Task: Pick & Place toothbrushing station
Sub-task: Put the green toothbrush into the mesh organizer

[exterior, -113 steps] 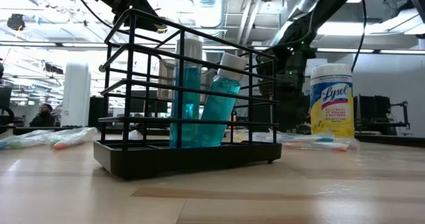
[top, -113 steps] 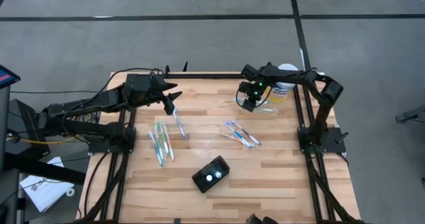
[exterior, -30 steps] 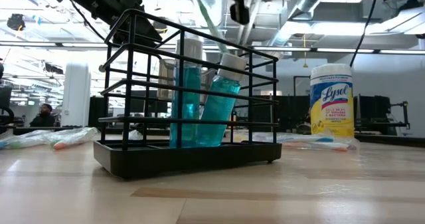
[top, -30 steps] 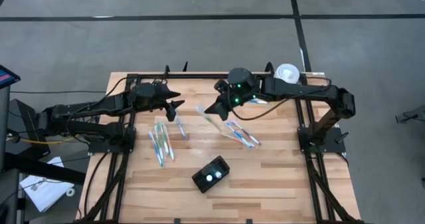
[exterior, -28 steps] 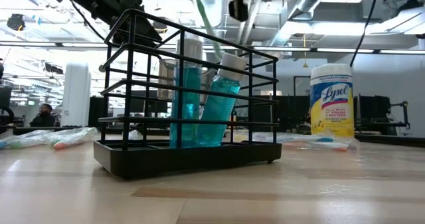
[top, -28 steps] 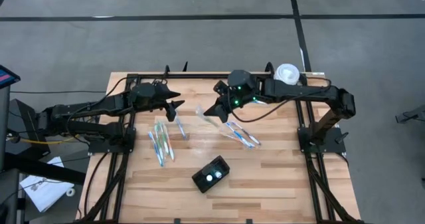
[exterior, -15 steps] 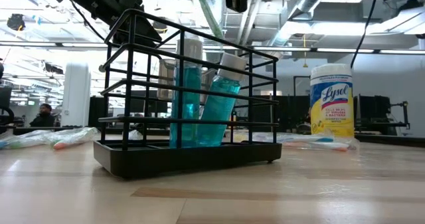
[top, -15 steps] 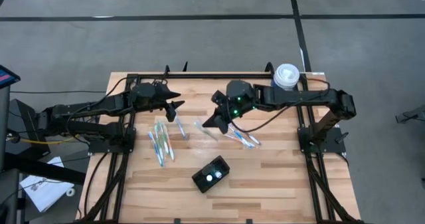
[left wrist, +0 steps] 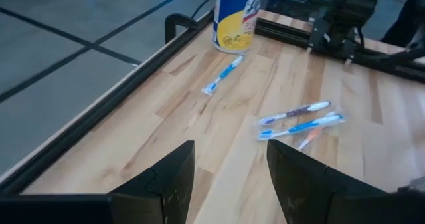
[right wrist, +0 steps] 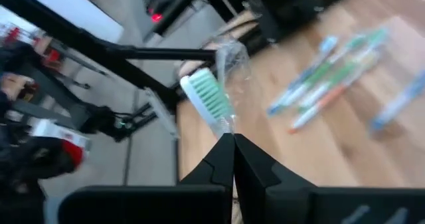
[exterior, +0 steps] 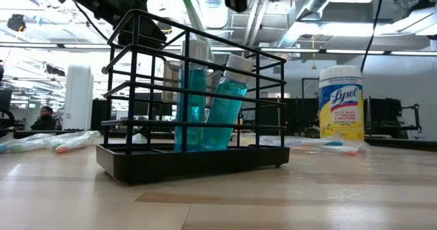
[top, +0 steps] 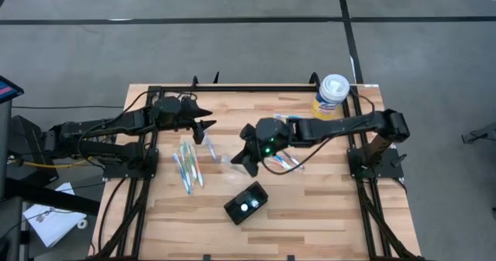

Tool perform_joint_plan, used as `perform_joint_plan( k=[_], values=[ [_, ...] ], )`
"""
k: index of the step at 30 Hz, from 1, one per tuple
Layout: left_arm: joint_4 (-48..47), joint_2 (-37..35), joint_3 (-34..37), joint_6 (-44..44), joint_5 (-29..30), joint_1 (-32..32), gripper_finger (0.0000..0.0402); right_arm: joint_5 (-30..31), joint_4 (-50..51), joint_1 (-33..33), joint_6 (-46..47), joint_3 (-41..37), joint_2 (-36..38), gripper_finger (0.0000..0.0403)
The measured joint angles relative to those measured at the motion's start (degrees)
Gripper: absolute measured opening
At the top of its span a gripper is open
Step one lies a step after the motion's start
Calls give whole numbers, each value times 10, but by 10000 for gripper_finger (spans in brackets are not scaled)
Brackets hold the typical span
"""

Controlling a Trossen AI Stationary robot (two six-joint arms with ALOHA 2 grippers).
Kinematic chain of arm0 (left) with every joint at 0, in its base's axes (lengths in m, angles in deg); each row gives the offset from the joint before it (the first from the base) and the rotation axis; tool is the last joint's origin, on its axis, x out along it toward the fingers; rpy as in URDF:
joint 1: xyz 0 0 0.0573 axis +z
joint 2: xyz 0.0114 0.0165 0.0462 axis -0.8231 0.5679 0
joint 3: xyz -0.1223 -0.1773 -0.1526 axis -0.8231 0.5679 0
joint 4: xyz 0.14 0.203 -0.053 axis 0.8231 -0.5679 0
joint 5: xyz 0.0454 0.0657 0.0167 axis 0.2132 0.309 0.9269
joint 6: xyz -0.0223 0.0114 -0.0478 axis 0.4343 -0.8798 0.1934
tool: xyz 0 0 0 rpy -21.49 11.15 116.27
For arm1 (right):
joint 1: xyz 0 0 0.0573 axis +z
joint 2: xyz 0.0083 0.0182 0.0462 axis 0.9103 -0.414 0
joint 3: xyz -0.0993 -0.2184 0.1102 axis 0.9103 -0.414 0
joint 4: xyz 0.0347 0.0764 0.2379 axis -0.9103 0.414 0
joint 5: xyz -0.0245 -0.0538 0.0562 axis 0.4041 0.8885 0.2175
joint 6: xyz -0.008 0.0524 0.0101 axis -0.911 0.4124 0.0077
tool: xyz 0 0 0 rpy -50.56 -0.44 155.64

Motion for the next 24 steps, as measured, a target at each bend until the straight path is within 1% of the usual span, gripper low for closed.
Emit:
perform_joint_plan(
  k=[4, 10, 16, 19, 24],
  values=[
    [0, 0, 0, -15, -9, 0, 182, 31, -4, 22, 12, -1, -6, 0],
    [0, 0, 0, -12, -22, 0, 182, 61, 4, 37, 14, -1, -8, 0],
    [0, 0, 0, -1, -22, 0, 182, 65, 4, 38, 8, -1, -4, 0],
    [0, 0, 0, 1, -22, 0, 182, 77, 9, 41, 4, -1, 0, 0],
    [0, 0, 0, 2, -23, 0, 182, 85, 35, 46, -2, -1, 0, 0]
  ],
)
